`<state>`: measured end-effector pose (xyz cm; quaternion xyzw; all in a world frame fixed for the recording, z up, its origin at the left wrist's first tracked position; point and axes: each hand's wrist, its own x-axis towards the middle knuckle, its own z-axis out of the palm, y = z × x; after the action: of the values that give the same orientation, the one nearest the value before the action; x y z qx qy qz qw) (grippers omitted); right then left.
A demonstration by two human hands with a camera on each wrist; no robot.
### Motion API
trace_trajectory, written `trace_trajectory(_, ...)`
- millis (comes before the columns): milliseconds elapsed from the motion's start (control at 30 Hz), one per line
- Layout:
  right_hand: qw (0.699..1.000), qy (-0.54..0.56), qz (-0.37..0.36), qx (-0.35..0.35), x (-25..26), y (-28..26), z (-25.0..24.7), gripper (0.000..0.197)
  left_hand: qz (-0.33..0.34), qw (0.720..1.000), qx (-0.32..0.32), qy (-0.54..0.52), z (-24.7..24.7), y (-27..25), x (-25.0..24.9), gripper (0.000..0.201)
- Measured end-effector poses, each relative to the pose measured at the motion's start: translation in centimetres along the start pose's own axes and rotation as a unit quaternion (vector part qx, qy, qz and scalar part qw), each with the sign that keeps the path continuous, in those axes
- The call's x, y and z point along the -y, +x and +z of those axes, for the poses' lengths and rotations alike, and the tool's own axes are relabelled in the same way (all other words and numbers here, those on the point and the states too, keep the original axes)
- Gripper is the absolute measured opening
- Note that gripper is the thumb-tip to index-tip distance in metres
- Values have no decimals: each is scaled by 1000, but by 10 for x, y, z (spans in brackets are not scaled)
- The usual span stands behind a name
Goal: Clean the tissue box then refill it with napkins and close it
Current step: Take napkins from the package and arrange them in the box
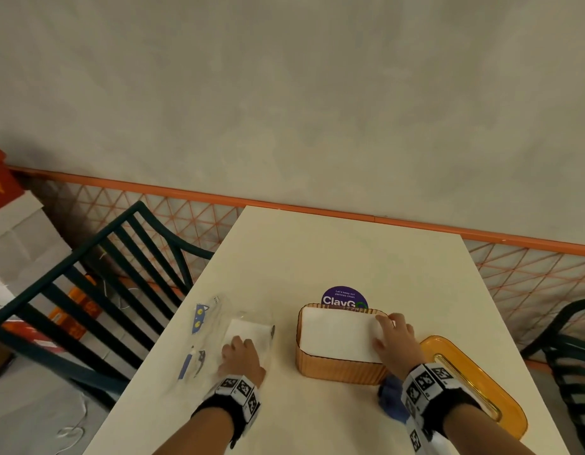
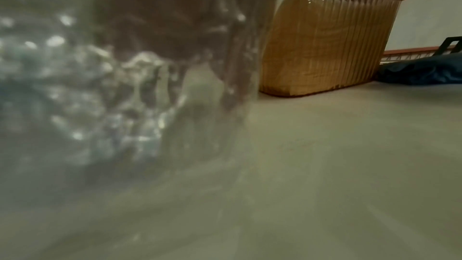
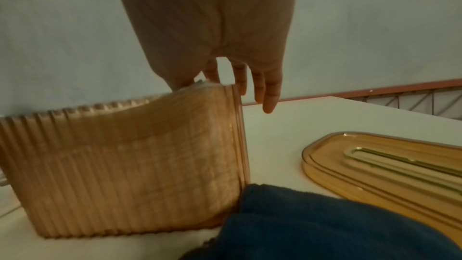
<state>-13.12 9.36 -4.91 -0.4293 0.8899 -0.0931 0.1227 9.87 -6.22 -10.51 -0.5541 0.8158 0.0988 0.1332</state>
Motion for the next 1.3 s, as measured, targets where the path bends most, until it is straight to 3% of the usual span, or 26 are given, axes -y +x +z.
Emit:
trace_trajectory(133,999,27,15,11,1,-2,7,48,-9,999,-36,27,1,0,-1,33)
trace_trajectory(300,999,34,19,18,2,-1,6,48,-8,999,-44,21,1,1,1,29)
trace_trajectory(533,999,33,26,30,2,-1,6,51,-1,998,-59,-16,-8,9,13,33)
trace_trajectory(667,998,41,26,44,2,-2,1,59,0,996,-16,-83,-37,8,21,43)
trace_trajectory(800,998,65,15,-22,8,-1,-25,60,-9,979,-104,-173,-98,-11,22,32)
trace_trajectory(867,989,135,-3,-59,18,1,-44,56,22,967,-164,-195,-126,-26,17,29)
trace_trajectory(933,963,267,-13,-22,35,1,-64,52,75,953,-210,-207,-147,-42,5,25)
trace_trajectory(1033,875,477,-1,84,65,-4,-92,45,164,927,-264,-212,-158,-61,-22,22)
trace_trajectory(1133,796,589,25,135,81,-7,-114,35,239,899,-308,-199,-149,-71,-45,21)
trace_trajectory(1200,772,613,19,165,83,-7,-122,46,316,880,-314,-165,-141,-75,-54,25)
trace_trajectory(1300,782,603,10,158,77,-11,-130,62,399,839,-345,-133,-122,-72,-63,45)
